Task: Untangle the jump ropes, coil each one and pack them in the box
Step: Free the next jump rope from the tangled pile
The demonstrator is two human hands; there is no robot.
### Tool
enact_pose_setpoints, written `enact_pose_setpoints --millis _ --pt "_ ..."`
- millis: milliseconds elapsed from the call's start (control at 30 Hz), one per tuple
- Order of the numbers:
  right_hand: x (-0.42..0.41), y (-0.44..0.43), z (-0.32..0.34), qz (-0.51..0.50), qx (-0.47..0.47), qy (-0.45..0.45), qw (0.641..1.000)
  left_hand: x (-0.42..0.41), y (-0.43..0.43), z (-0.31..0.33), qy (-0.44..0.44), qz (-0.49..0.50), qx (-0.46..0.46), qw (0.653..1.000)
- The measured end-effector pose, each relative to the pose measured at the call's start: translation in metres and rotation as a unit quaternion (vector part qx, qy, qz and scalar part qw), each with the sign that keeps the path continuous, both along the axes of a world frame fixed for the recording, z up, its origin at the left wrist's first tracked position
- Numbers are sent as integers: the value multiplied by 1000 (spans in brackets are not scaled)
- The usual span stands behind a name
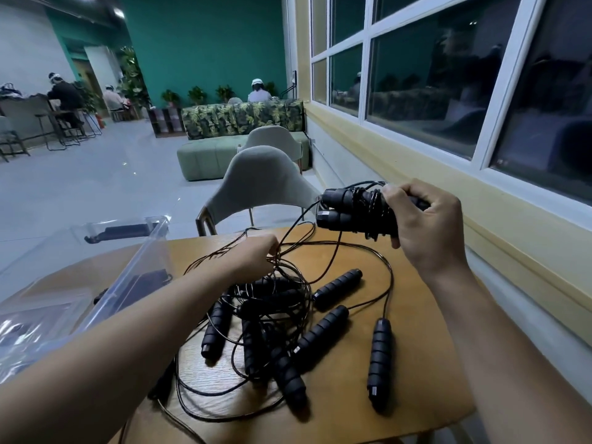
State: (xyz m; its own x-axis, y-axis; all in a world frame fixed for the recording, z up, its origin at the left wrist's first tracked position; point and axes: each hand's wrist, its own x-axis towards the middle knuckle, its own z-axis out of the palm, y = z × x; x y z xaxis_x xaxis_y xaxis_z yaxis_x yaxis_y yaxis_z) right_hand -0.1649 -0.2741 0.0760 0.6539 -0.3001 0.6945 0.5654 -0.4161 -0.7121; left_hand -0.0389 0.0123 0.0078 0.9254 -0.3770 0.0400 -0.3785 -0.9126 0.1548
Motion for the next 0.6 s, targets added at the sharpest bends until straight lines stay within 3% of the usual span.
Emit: enact_pose_setpoints --millis 67,200,267,367,467,600 --pt "1 -4 -1 2 6 -4 1000 4 5 -12 13 -4 -8 1000" --pt "4 -6 -7 2 12 0 1000 -12 -5 -9 -213 -25 -92 973" --pt "5 -5 -8 4 9 4 1000 -30 -19 -6 -270 -72 -113 954" --pt "7 -3 -9 -1 7 1 1000 -48 -42 -12 -268 -161 -115 943" --pt "8 -1 -12 -8 1 -2 1000 -55 -64 -25 -226 -250 -59 940" --pt "7 0 -15 -12 -9 -3 1000 -60 -83 -47 -136 -289 3 948"
